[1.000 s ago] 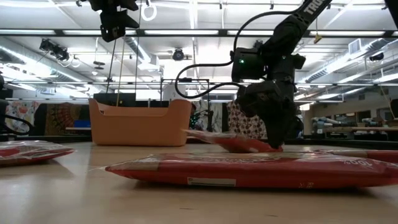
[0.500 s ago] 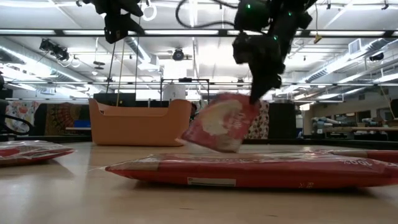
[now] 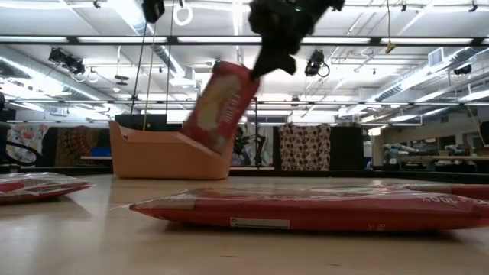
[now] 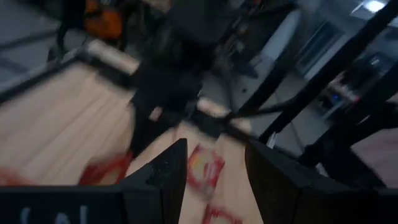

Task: Sort popcorn bags into baskets
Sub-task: Put the red popcorn bag into the orange bin

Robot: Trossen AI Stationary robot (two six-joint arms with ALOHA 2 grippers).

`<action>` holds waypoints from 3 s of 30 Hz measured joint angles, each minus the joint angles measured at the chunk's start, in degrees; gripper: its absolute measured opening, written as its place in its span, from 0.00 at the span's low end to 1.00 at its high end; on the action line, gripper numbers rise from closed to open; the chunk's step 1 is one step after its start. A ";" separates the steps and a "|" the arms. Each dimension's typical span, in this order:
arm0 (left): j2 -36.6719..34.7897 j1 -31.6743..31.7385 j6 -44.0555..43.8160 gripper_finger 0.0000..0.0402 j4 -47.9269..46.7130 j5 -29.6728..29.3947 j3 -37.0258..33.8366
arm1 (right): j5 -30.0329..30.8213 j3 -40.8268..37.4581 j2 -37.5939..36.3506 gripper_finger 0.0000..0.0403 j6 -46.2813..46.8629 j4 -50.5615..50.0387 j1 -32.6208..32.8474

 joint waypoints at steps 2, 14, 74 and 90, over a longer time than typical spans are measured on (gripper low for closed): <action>-0.71 -0.02 0.01 0.41 2.48 0.57 -0.04 | -1.12 3.28 2.08 0.00 -0.30 0.41 -0.49; -2.68 -0.13 -0.04 0.41 10.89 1.64 -0.04 | -6.29 21.17 15.88 0.00 -0.01 7.71 -4.47; -2.44 -6.79 -7.96 0.41 -20.50 2.67 -0.09 | 0.87 44.07 27.07 0.16 -9.00 -42.22 -12.70; -2.44 -17.33 -13.05 0.41 -15.15 1.87 -0.09 | 1.99 44.07 25.42 0.16 -9.06 -47.90 -15.86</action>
